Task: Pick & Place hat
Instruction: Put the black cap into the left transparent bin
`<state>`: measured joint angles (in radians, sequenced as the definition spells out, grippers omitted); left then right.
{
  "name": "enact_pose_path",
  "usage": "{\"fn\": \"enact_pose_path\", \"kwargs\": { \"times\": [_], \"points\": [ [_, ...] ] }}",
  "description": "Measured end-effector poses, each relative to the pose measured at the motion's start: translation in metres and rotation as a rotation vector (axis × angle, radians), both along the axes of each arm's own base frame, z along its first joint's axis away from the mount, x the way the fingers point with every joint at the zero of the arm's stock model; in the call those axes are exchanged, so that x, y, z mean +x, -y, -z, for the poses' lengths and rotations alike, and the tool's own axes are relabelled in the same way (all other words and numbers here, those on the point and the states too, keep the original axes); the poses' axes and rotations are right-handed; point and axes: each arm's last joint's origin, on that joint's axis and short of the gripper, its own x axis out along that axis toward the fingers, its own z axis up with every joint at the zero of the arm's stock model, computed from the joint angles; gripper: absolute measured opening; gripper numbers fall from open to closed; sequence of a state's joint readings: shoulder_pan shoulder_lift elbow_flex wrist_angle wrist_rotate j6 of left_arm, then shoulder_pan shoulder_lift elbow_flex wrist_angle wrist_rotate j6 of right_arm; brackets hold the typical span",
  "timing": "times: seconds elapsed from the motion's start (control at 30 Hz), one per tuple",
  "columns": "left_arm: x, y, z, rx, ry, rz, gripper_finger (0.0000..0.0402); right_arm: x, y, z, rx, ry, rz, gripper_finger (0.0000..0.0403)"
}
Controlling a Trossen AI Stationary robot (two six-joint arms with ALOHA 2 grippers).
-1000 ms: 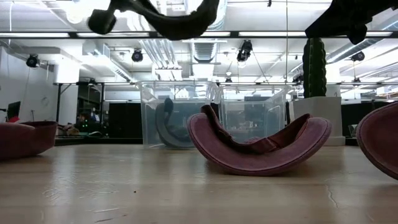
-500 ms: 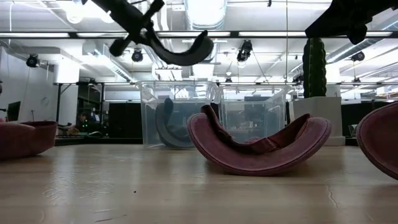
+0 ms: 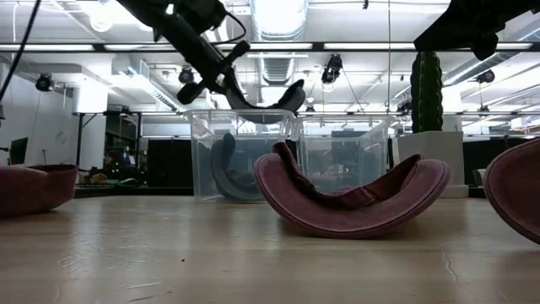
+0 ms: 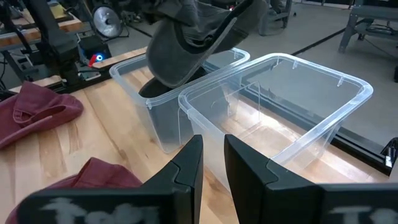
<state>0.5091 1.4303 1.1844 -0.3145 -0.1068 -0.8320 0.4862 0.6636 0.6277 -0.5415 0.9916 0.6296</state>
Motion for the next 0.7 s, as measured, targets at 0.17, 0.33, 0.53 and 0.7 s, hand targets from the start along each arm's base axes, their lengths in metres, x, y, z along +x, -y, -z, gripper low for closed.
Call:
{"fn": "enact_pose_path", "kwargs": {
  "times": [0.17,0.33,0.53,0.7],
  "points": [
    [0.003,-0.007,-0.006,-0.027,-0.095,0.023,0.0006,0.0,0.0,0.0,0.0,-0.001,-0.002,0.0059],
    [-0.002,-0.006,-0.003,-0.097,-0.232,0.03,0.0006,0.0,0.0,0.0,0.0,-0.002,-0.002,0.0059],
    [-0.003,-0.006,0.008,-0.118,-0.259,0.026,0.0006,0.0,0.0,0.0,0.0,-0.003,-0.003,0.0059],
    [-0.003,-0.007,0.022,-0.148,-0.268,0.002,0.0006,0.0,0.0,0.0,0.0,-0.003,-0.004,0.0059]
  ]
}}
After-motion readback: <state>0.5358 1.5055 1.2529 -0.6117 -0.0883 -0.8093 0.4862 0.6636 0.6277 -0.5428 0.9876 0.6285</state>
